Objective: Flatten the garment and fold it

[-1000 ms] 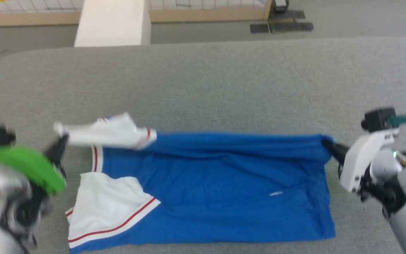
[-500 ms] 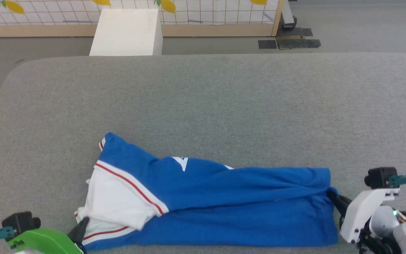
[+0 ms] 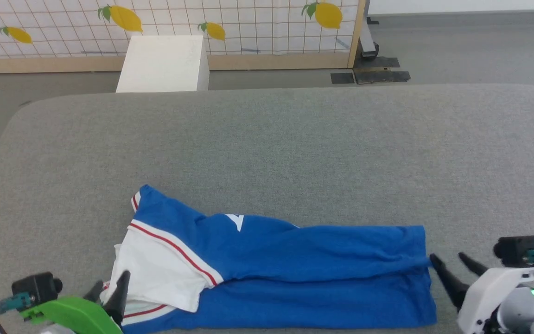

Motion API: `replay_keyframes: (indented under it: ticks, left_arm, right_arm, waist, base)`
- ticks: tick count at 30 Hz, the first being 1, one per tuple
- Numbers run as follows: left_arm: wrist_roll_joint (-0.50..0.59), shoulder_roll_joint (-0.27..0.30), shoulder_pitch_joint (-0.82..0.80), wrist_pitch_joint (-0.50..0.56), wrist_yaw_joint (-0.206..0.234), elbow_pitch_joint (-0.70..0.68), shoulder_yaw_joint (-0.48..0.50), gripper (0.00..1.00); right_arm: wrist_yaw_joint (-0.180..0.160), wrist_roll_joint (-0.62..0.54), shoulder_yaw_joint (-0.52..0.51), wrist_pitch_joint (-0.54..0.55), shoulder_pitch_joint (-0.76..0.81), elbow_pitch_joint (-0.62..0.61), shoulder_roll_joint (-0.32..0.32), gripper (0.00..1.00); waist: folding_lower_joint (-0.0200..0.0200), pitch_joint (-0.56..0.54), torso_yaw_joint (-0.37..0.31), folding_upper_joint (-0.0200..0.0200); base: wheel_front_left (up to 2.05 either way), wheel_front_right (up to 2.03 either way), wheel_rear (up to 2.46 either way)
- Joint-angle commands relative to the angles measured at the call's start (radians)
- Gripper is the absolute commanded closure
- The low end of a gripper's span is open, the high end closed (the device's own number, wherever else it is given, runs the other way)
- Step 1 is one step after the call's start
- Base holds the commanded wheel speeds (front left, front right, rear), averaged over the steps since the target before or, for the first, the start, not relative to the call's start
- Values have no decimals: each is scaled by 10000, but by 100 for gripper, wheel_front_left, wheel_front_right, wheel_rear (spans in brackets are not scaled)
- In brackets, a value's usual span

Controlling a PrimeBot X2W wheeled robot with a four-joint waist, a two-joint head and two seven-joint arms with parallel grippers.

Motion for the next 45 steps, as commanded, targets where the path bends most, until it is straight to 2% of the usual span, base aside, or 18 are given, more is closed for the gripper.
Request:
replay_keyframes:
  ticks: [1, 7, 10, 13, 18, 24, 30, 37, 38, 39, 40, 45]
  left_arm:
    - [239, 151, -291, -148, 27, -136, 28, 0]
    - [1578, 406, -982, -766, 494, -881, -208, 0]
    - [2249, 329, -1194, -1424, 753, -1243, -257, 0]
    - [3068, 263, -1523, -2186, 834, -1435, -331, 0]
    - [4161, 96, -2000, -2607, 790, -1442, -460, 0]
    - [4893, -214, -2109, -2702, 690, -1485, -556, 0]
    - [5229, -420, -2106, -2716, 647, -1566, -645, 0]
    - [5382, -500, -1977, -2720, 642, -1622, -619, 0]
    - [5378, -521, -1955, -2721, 653, -1626, -596, 0]
    - [5391, -535, -1923, -2721, 663, -1626, -578, 0]
    - [5413, -555, -1907, -2721, 670, -1647, -553, 0]
    - [5543, -652, -1759, -2722, 688, -1733, -380, 0]
  right_arm:
    - [-15, -177, -230, 67, 184, -328, 46, 0]
    - [-15, -796, -1447, 1113, 561, -1758, 237, 0]
    - [-15, -951, -1836, 1935, 644, -2193, 228, 0]
    - [-15, -886, -2078, 2915, 708, -2418, 232, 0]
    - [-15, -788, -2142, 3904, 650, -2510, 253, 0]
    - [-15, -641, -1864, 4336, 238, -1944, 451, 0]
    - [-15, -446, -1465, 4576, -381, -746, 613, 0]
    - [-15, -108, -393, 5108, -490, 762, 697, 0]
    - [-15, -49, -240, 5210, -472, 868, 696, 53]
    - [-15, 43, -87, 5237, -472, 936, 700, 84]
    - [-15, 135, 6, 5218, -484, 982, 704, 100]
    - [-15, 426, 455, 4910, -771, 1051, 481, 100]
  waist:
    - [1, -65, 64, 120]
    - [1, -177, 165, 120]
    - [1, -173, 256, 120]
    - [1, -57, 476, 120]
    - [1, 170, 855, 120]
    - [1, 513, 1160, 120]
    - [1, 894, 1358, 120]
    - [1, 998, 1480, 120]
    - [1, 986, 1487, 120]
    - [1, 970, 1488, 120]
    - [1, 958, 1483, 120]
    - [1, 797, 1392, 120]
  base:
    - [0, 0, 0]
    - [0, 0, 0]
    - [0, 0, 0]
    - [0, 0, 0]
    - [0, 0, 0]
    - [0, 0, 0]
    - [0, 0, 0]
    - [0, 0, 0]
    - [0, 0, 0]
    - [0, 0, 0]
    - [0, 0, 0]
    - [0, 0, 0]
